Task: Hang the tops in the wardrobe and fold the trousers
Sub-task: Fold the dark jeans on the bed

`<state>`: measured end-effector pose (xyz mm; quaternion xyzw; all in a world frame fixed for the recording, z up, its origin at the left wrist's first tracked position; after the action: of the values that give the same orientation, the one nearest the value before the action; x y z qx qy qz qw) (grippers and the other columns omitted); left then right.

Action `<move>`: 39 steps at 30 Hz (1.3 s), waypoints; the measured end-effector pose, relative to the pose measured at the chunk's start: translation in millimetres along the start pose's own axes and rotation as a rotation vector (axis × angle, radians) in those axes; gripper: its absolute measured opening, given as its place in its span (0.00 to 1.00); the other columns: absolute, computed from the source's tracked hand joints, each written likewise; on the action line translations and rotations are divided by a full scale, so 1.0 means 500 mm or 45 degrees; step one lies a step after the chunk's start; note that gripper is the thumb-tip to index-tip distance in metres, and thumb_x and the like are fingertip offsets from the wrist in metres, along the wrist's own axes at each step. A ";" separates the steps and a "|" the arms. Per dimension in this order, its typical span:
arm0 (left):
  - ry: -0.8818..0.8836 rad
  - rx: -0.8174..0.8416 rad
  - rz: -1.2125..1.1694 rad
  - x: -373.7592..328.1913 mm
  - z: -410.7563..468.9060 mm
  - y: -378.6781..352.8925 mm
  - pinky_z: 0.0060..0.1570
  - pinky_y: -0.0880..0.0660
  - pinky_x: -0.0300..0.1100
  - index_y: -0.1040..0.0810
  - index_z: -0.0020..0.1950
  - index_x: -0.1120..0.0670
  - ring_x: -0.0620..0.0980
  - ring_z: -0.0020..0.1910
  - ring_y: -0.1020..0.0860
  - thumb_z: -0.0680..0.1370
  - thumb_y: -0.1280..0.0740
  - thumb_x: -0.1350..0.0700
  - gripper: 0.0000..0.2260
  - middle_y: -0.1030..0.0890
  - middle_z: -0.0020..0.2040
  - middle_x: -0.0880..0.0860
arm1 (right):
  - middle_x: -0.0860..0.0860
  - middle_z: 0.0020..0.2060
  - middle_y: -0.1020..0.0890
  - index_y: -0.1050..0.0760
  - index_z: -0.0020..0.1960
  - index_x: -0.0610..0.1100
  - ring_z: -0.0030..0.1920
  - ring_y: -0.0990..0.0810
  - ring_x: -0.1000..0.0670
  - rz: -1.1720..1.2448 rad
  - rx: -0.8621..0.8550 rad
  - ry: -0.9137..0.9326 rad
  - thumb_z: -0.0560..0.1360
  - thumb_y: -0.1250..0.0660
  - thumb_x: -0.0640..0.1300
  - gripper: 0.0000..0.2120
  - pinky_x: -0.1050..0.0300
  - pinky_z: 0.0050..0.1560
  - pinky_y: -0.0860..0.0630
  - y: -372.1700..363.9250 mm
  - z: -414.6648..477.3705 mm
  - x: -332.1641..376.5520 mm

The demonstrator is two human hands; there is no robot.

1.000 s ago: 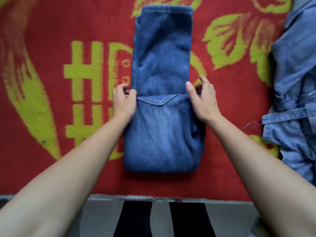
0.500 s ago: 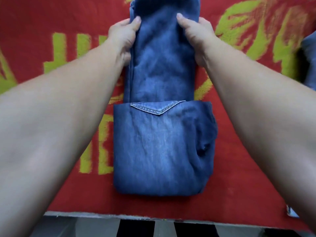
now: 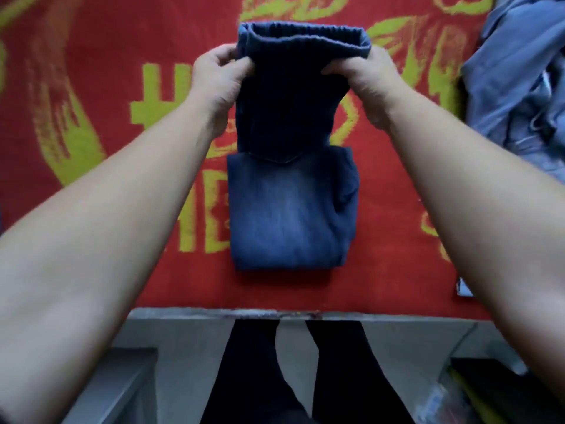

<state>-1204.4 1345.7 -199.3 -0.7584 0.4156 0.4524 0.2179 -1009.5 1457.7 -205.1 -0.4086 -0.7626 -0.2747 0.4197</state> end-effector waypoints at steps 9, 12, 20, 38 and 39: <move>-0.282 0.221 1.187 0.190 -0.348 0.054 0.60 0.26 0.51 0.18 0.55 0.56 0.54 0.62 0.22 0.69 0.35 0.66 0.17 0.18 0.59 0.56 | 0.42 0.51 0.22 0.19 0.61 0.48 0.52 0.25 0.38 -1.417 0.321 0.480 0.67 0.27 0.37 0.23 0.44 0.50 0.26 -0.022 -0.379 -0.158; -0.139 0.477 1.356 0.277 -0.418 0.041 0.67 0.32 0.51 0.21 0.60 0.55 0.51 0.75 0.36 0.71 0.38 0.69 0.20 0.26 0.71 0.52 | 0.41 0.62 0.26 0.27 0.71 0.49 0.64 0.30 0.37 -1.763 0.640 0.362 0.67 0.27 0.41 0.32 0.44 0.54 0.25 -0.055 -0.440 -0.238; 0.042 0.512 1.531 0.238 -0.347 0.031 0.58 0.26 0.50 0.22 0.60 0.49 0.57 0.59 0.22 0.77 0.36 0.52 0.13 0.18 0.57 0.53 | 0.44 0.58 0.20 0.24 0.65 0.51 0.61 0.24 0.41 -1.687 0.641 0.162 0.79 0.39 0.55 0.18 0.47 0.57 0.25 -0.060 -0.370 -0.162; 0.083 0.670 1.950 0.220 -0.104 -0.038 0.39 0.28 0.45 0.26 0.52 0.56 0.59 0.47 0.23 0.58 0.19 0.38 0.33 0.21 0.50 0.56 | 0.46 0.61 0.20 0.26 0.65 0.44 0.58 0.20 0.43 -1.802 0.777 -0.255 0.47 0.17 0.63 0.51 0.48 0.57 0.20 -0.109 -0.083 -0.201; 0.074 0.670 1.955 0.224 -0.111 -0.035 0.36 0.30 0.44 0.26 0.43 0.55 0.58 0.42 0.24 0.59 0.20 0.38 0.27 0.20 0.47 0.56 | 0.46 0.51 0.17 0.21 0.55 0.44 0.48 0.18 0.44 -1.813 0.774 -0.262 0.47 0.17 0.62 0.42 0.51 0.48 0.19 -0.111 -0.088 -0.204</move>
<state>-1134.5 1267.9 -269.7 -0.1972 0.9183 0.3433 0.0071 -1006.4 1355.6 -275.4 0.2886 -0.9181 -0.2176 0.1630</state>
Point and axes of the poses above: each hand's wrist, its own z-axis towards the middle knuckle, its own y-axis out of the back of the hand, x = y × z, the point moved 7 cm from there along z, towards the middle knuckle
